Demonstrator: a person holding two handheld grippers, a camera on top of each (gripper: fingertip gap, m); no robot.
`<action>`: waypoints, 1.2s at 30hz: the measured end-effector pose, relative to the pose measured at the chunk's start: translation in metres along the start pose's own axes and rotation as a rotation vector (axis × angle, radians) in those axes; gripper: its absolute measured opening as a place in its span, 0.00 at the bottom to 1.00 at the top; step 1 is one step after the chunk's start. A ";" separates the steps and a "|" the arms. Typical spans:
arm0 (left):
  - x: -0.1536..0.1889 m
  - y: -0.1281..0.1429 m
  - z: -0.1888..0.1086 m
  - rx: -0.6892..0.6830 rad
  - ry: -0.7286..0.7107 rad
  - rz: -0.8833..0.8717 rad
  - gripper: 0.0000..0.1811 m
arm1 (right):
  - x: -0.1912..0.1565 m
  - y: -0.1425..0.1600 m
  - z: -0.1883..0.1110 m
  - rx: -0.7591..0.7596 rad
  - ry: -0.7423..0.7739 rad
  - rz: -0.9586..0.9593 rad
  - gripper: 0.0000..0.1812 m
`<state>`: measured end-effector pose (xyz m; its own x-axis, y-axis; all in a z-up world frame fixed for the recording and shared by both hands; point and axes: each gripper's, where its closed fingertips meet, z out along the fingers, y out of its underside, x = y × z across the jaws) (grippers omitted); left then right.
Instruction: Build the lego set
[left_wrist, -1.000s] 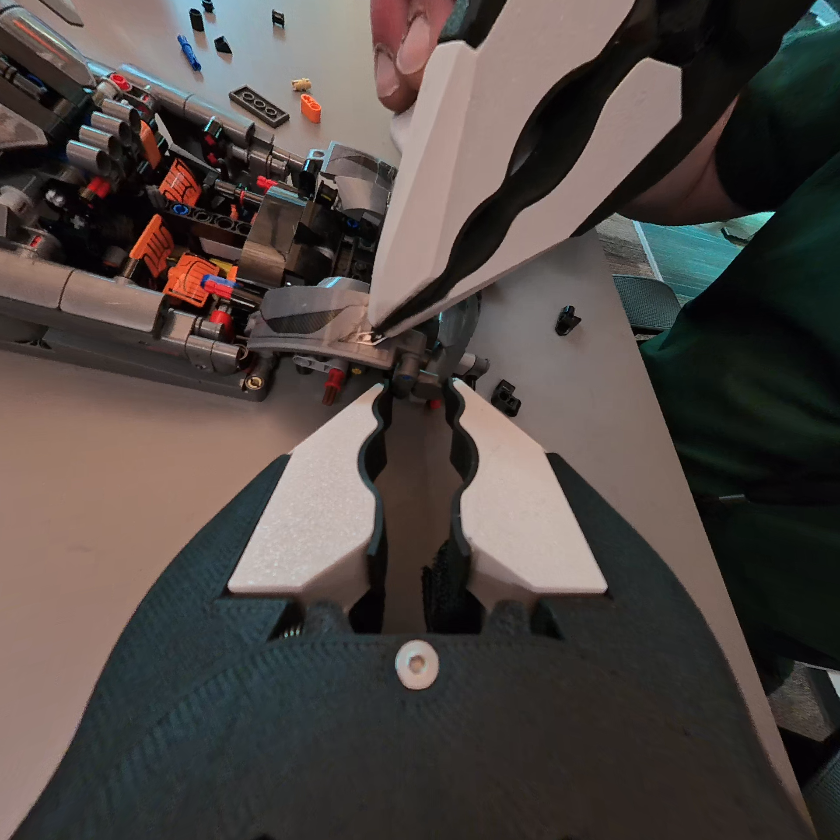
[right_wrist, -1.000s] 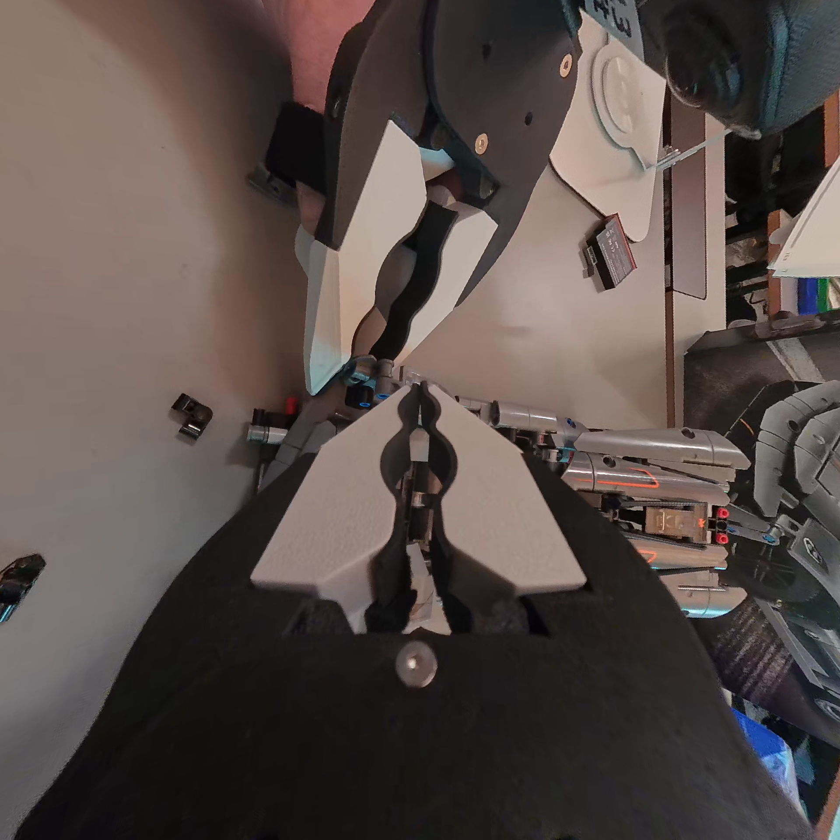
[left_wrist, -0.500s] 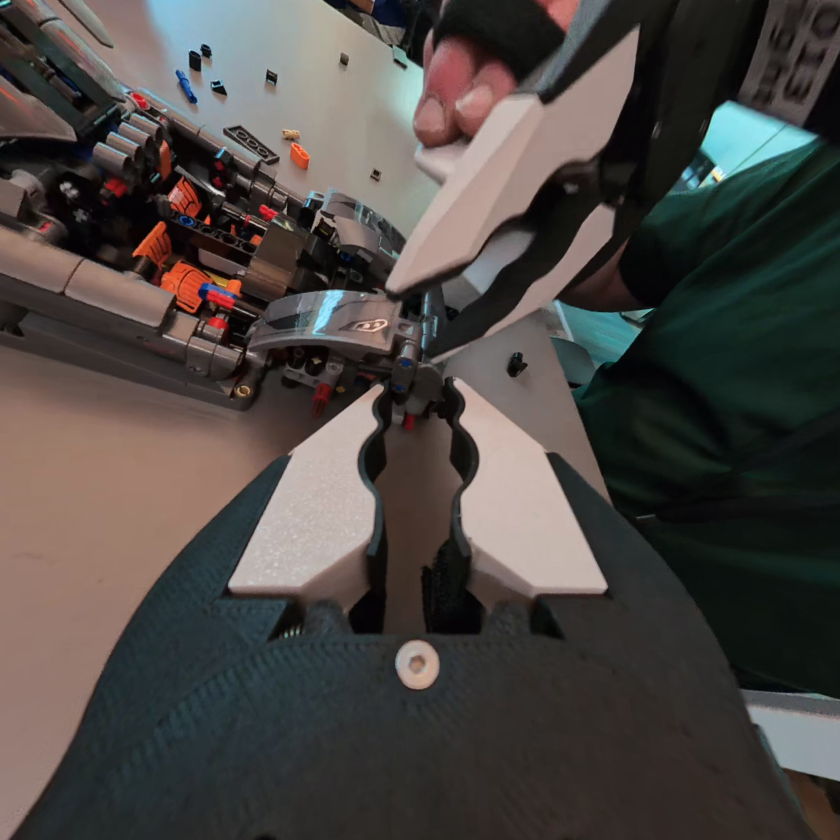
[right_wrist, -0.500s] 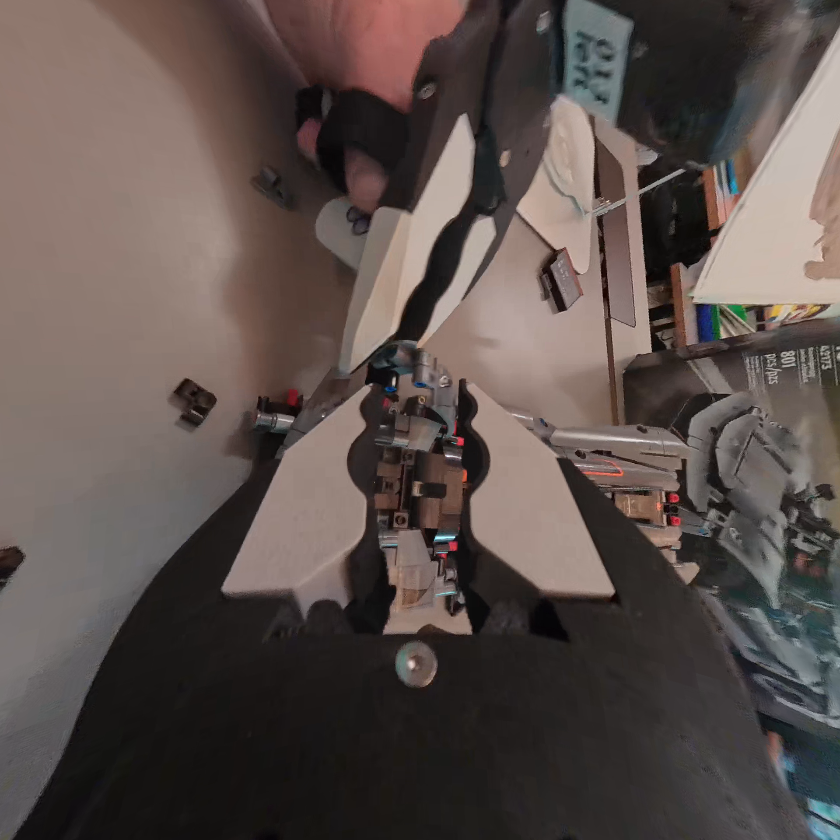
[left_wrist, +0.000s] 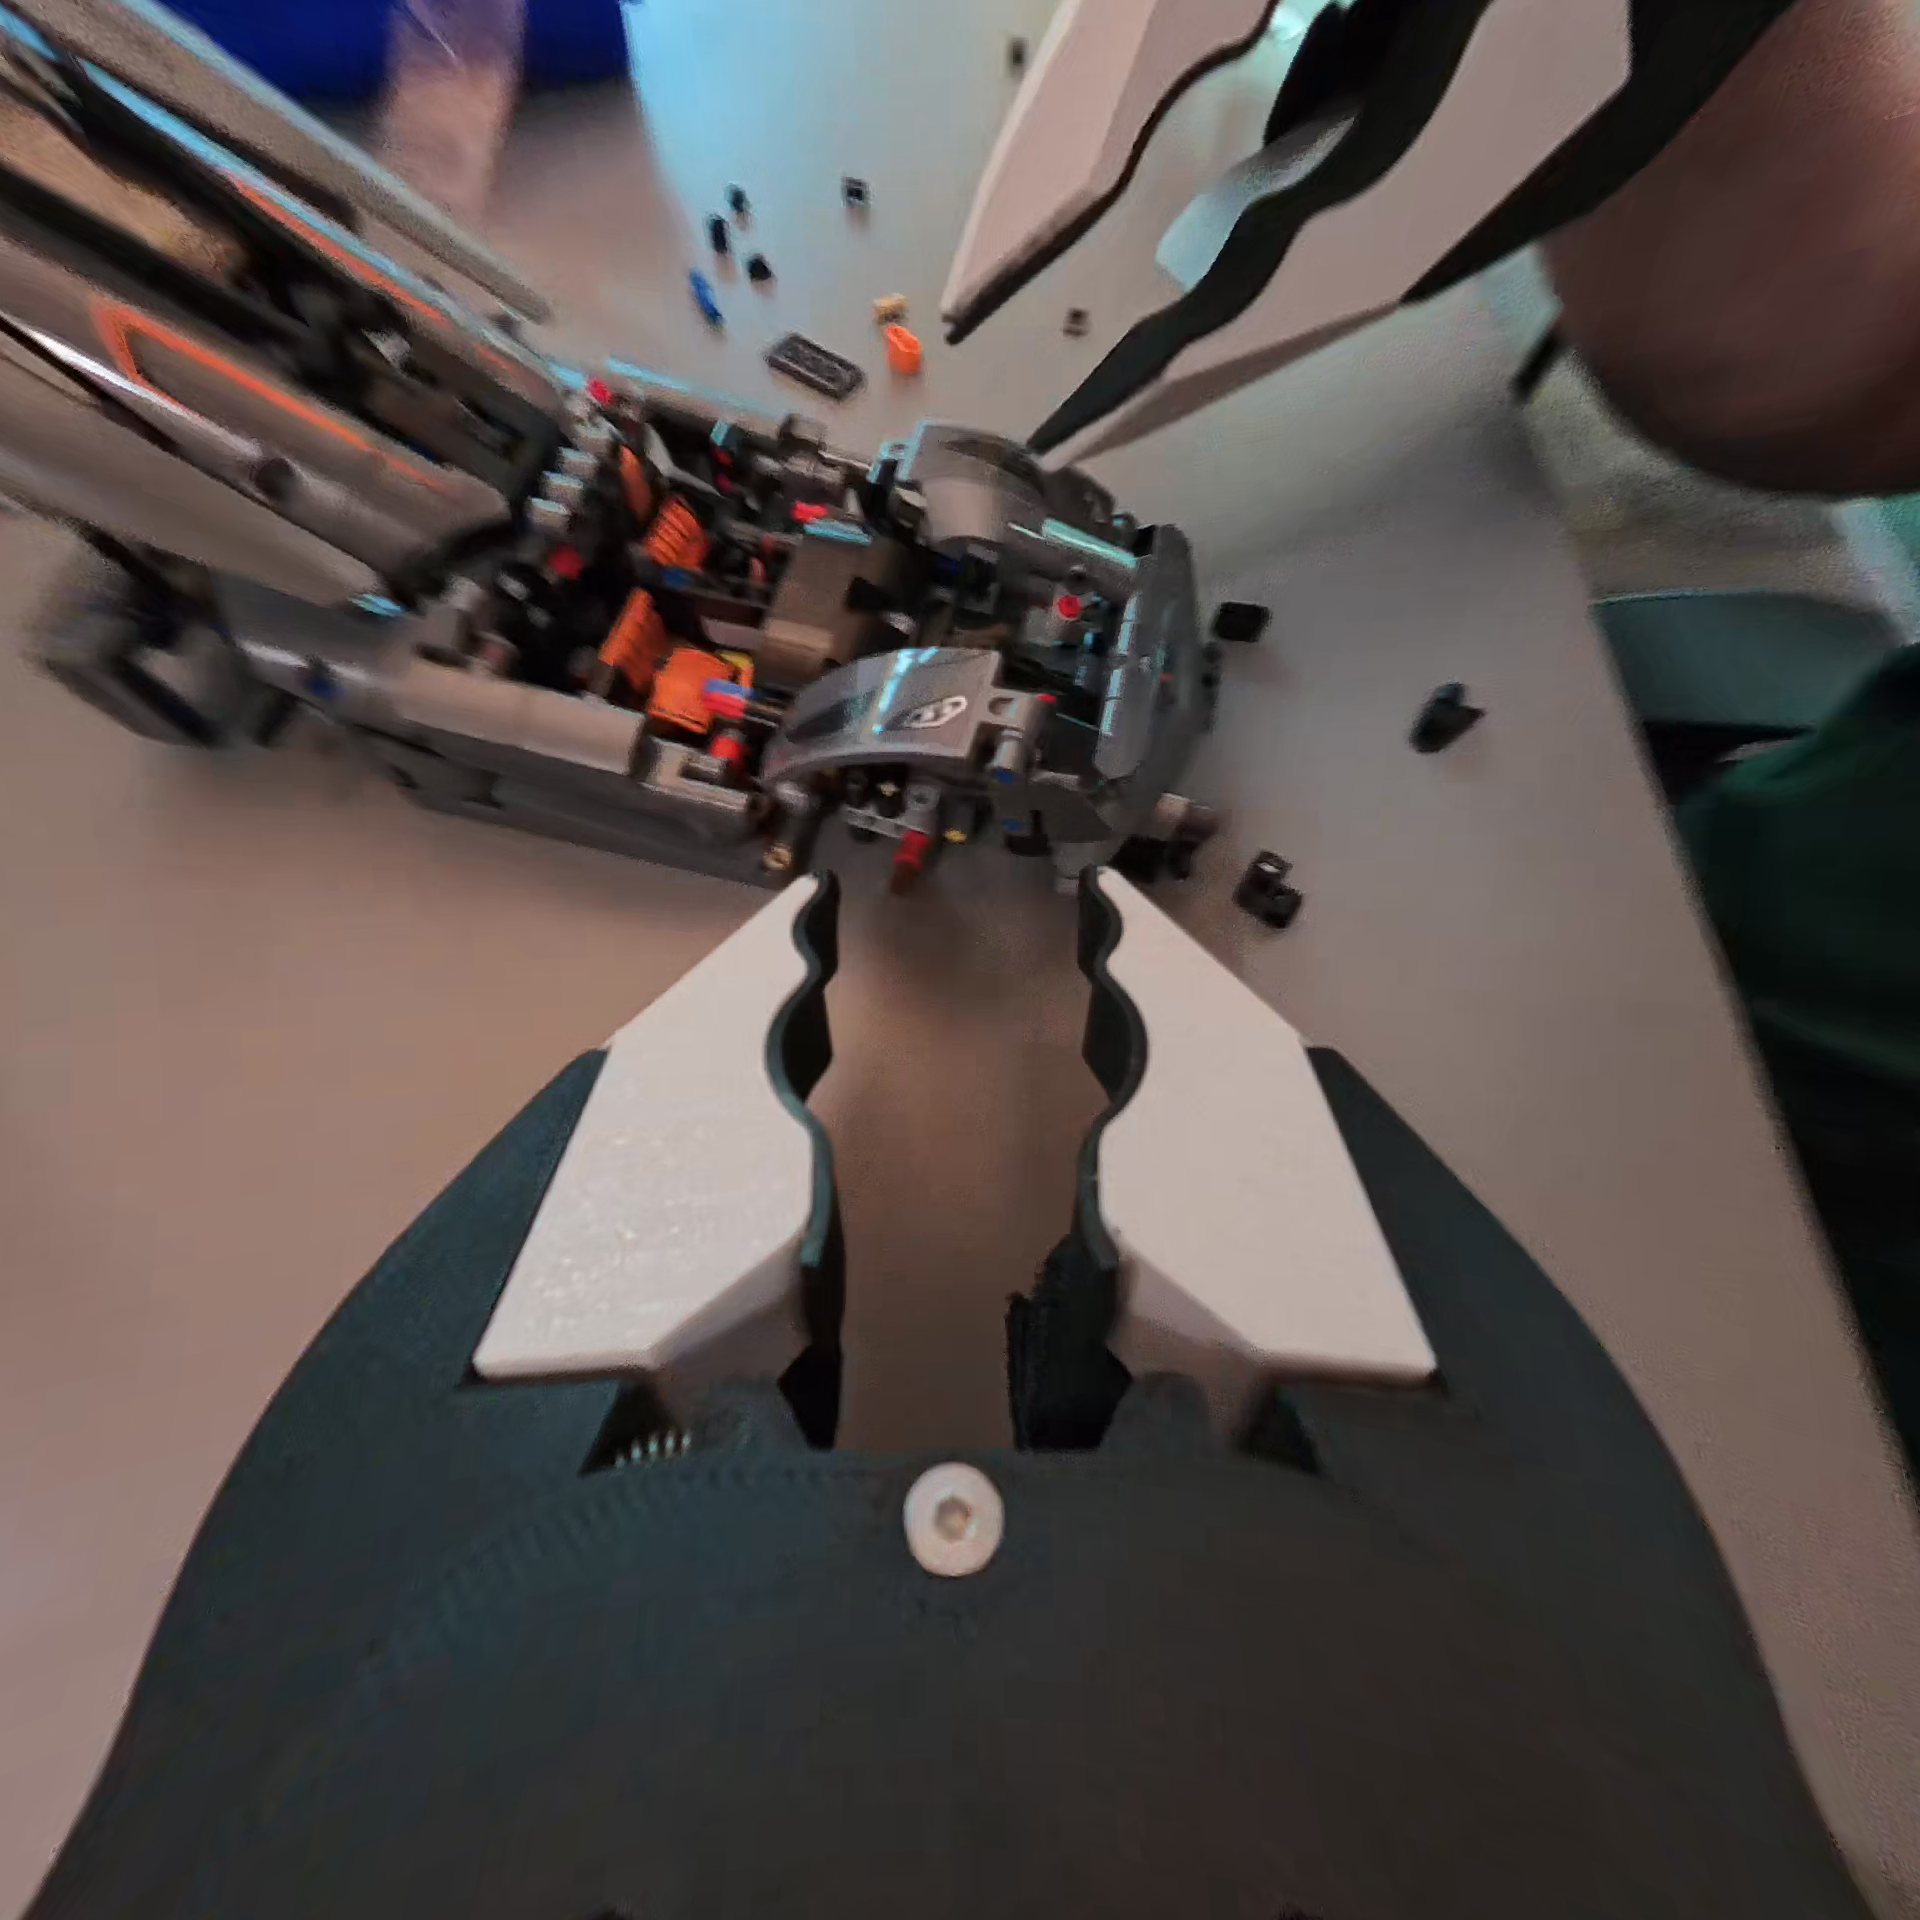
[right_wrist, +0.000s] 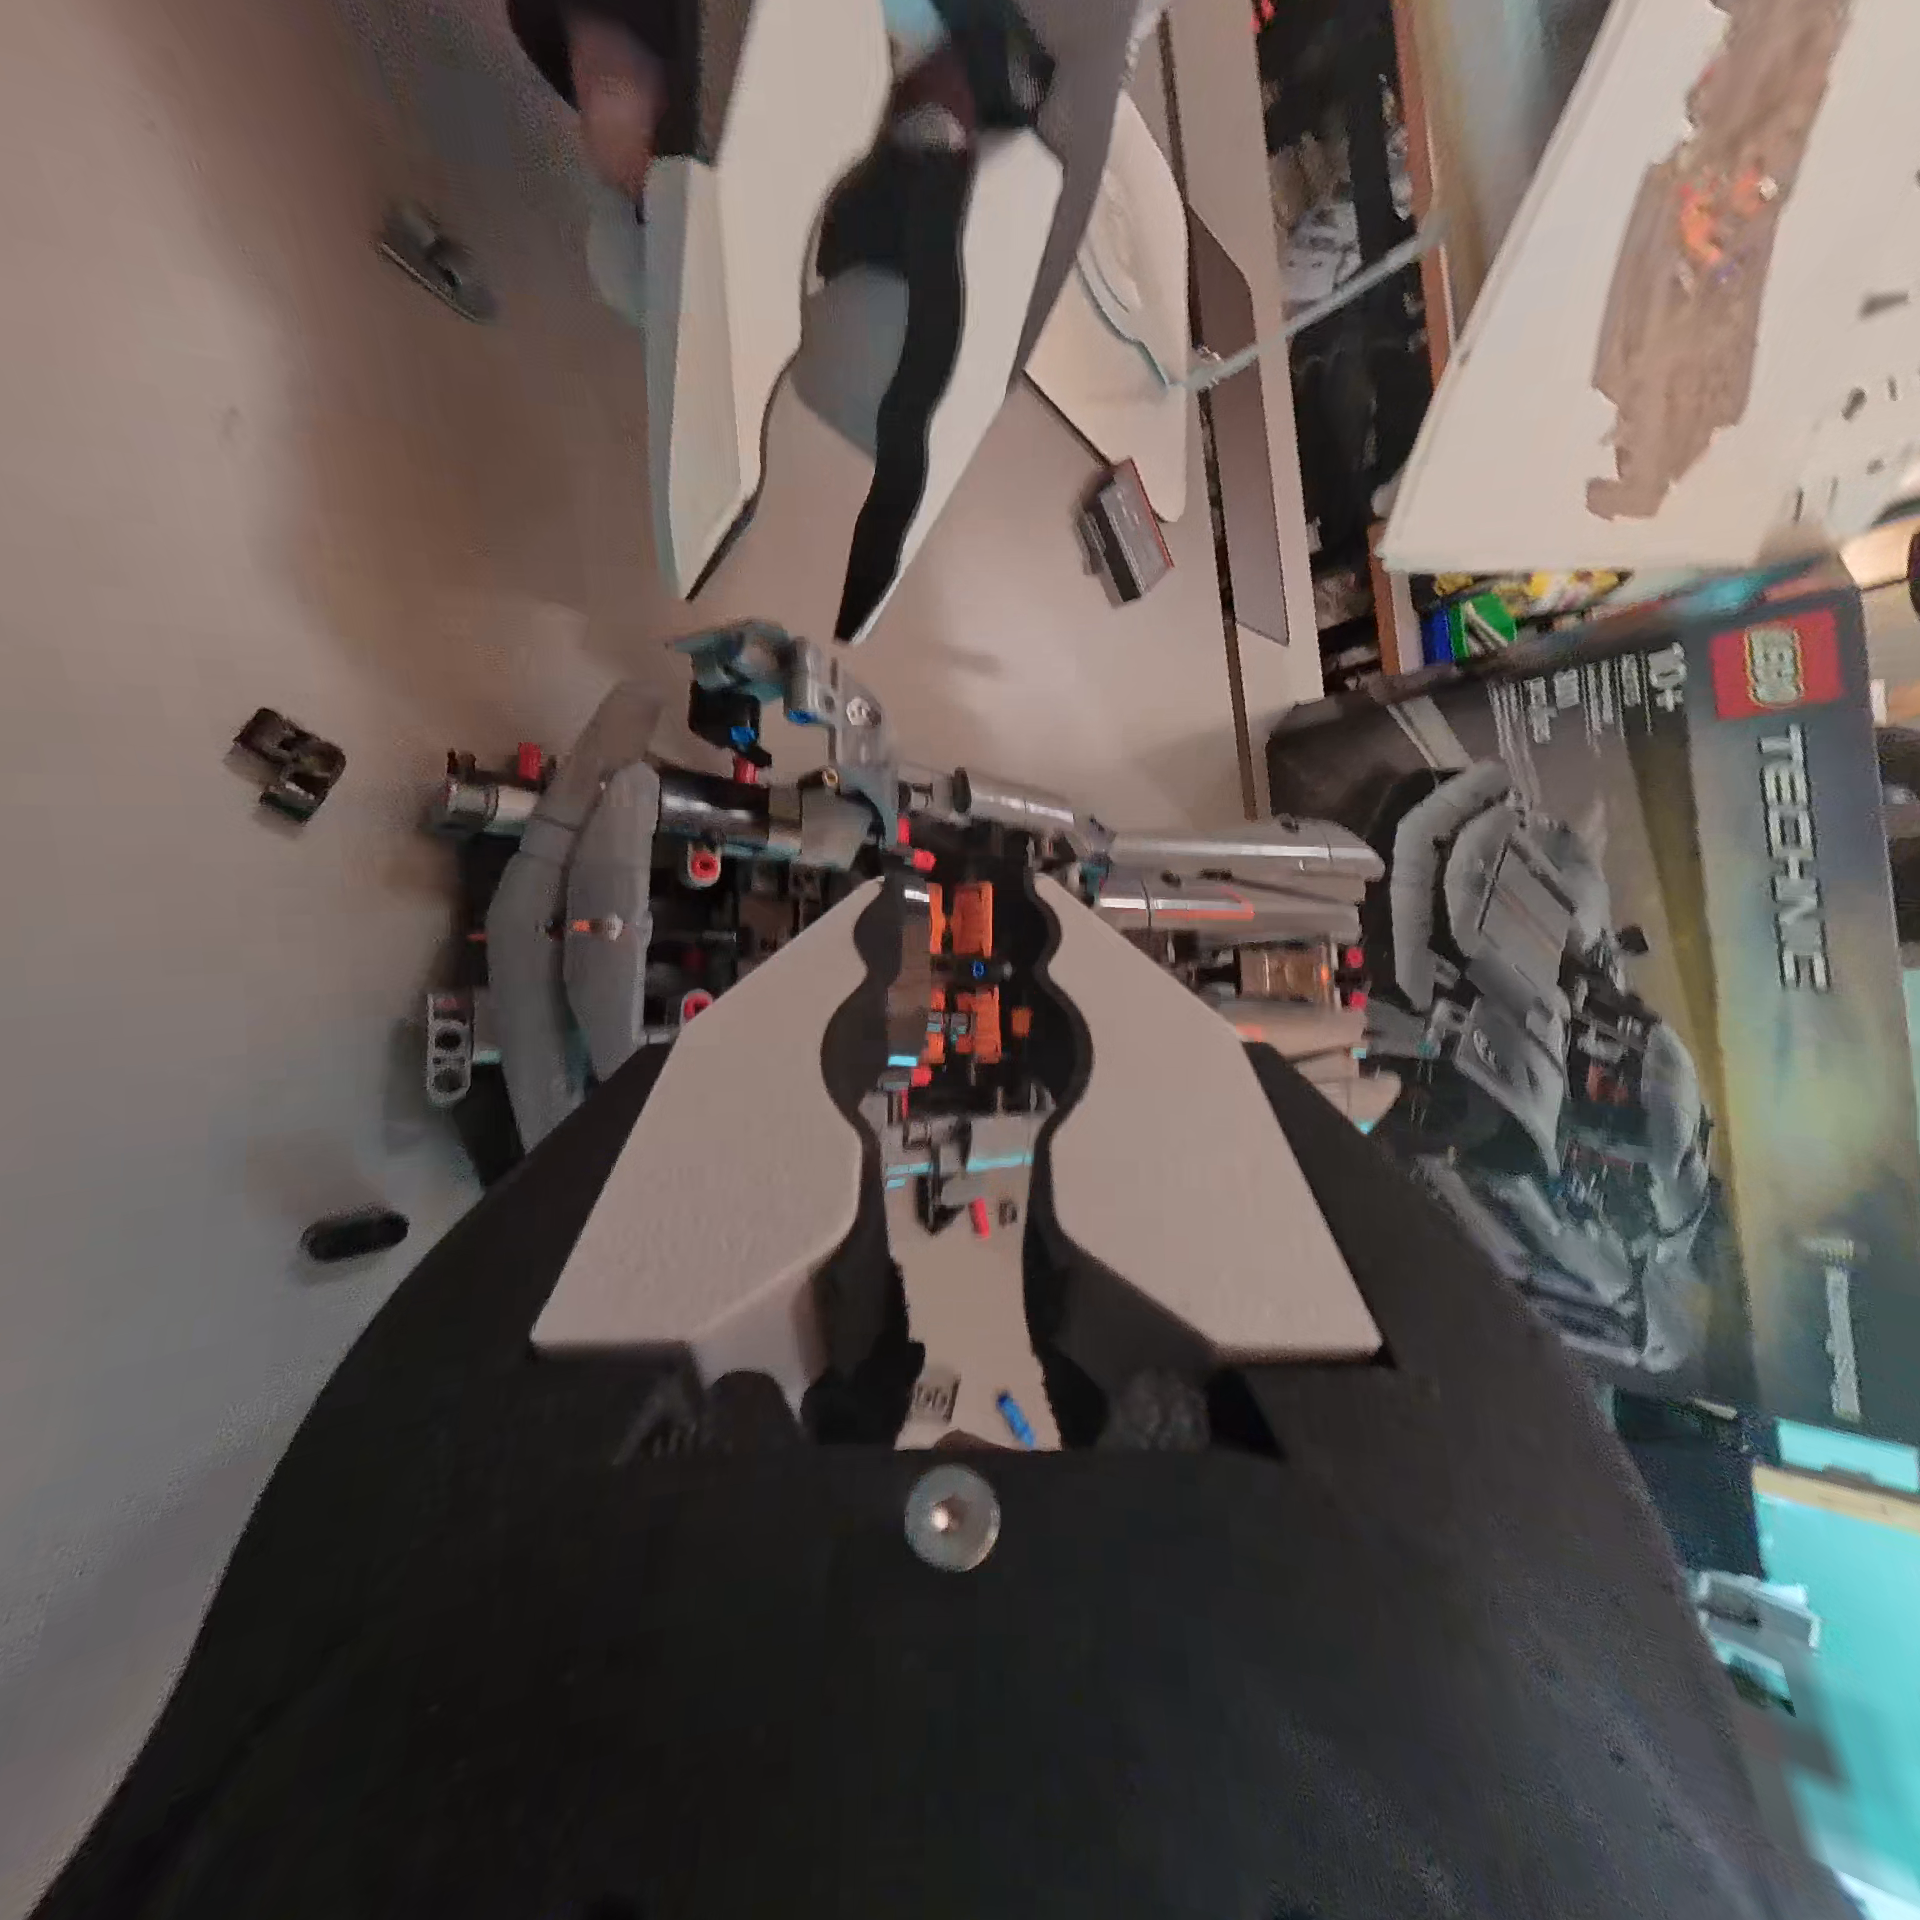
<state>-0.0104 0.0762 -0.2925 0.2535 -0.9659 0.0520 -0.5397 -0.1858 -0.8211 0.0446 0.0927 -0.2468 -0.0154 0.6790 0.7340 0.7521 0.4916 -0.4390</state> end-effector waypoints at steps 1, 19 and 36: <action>-0.001 -0.002 -0.002 -0.007 -0.050 0.059 0.28 | 0.000 0.005 -0.006 -0.002 0.006 0.030 0.11; 0.006 0.006 0.037 -0.113 -0.233 0.401 0.29 | -0.054 0.093 -0.056 0.017 0.017 0.391 0.12; 0.005 0.007 0.045 -0.115 -0.229 0.354 0.29 | -0.070 0.085 -0.036 0.097 -0.182 0.519 0.13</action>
<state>0.0230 0.0784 -0.3237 0.2013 -0.9112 -0.3593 -0.7078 0.1182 -0.6964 0.1334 0.0677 -0.3172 0.2210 0.9242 0.3114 0.6270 0.1099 -0.7712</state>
